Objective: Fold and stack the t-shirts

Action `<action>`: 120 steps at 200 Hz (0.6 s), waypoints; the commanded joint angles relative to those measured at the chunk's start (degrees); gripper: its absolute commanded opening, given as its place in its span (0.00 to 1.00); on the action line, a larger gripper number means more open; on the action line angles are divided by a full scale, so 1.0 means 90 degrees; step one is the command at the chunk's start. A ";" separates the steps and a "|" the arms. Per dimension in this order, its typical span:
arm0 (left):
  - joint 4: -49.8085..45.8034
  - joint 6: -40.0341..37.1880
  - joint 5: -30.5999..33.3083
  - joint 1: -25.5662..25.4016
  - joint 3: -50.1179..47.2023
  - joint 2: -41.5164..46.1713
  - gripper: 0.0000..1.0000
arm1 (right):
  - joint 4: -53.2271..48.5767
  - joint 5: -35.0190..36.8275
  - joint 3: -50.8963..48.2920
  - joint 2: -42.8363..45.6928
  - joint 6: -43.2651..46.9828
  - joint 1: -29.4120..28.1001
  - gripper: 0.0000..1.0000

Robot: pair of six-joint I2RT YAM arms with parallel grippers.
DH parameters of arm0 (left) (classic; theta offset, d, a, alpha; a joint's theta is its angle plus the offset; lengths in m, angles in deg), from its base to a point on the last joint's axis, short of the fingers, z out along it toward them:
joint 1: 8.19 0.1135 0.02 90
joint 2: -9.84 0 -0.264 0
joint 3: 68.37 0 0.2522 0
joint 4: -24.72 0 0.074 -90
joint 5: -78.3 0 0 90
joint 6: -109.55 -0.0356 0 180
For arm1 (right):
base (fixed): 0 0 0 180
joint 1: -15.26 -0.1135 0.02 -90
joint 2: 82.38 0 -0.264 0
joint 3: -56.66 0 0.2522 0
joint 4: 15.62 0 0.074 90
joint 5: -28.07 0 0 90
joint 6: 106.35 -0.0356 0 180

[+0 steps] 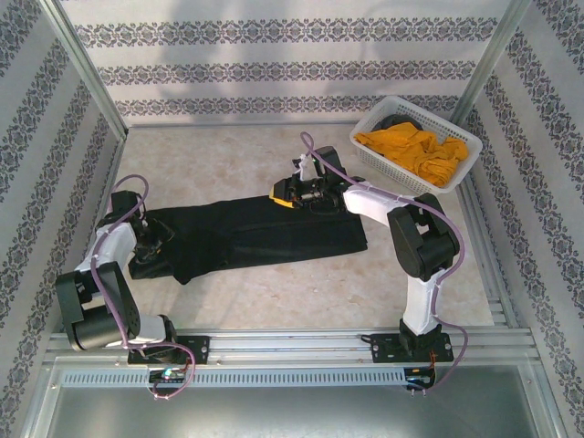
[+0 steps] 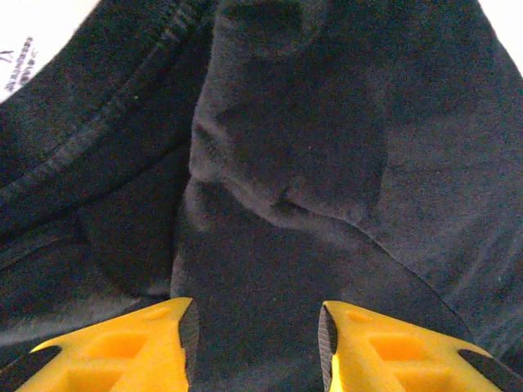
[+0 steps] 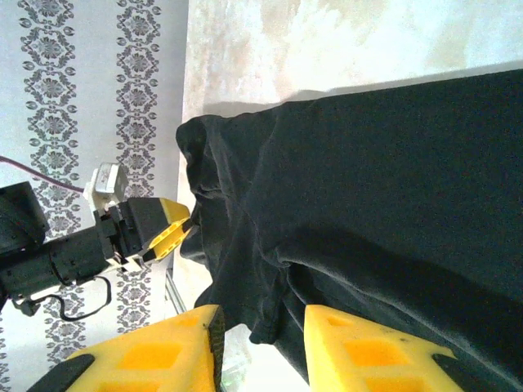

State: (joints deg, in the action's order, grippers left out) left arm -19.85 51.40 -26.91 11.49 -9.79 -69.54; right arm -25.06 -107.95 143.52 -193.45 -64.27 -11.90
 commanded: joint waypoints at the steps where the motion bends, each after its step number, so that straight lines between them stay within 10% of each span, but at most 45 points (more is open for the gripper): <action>1: 0.0206 -0.0473 0.0071 0.0098 -0.0040 -0.0294 0.44 | 0.0125 -0.0153 -0.0038 0.0102 -0.0027 -0.0020 0.33; 120: 0.0343 -0.0381 -0.0042 0.0096 -0.0399 -0.0310 0.44 | -0.0112 -0.0160 0.0369 -0.0188 0.0001 -0.0020 0.33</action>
State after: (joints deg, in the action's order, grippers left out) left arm -18.85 48.43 -25.72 11.79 -12.70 -72.57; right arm -25.28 -108.15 144.66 -194.10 -64.45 -11.90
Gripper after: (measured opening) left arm 0.460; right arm 0.333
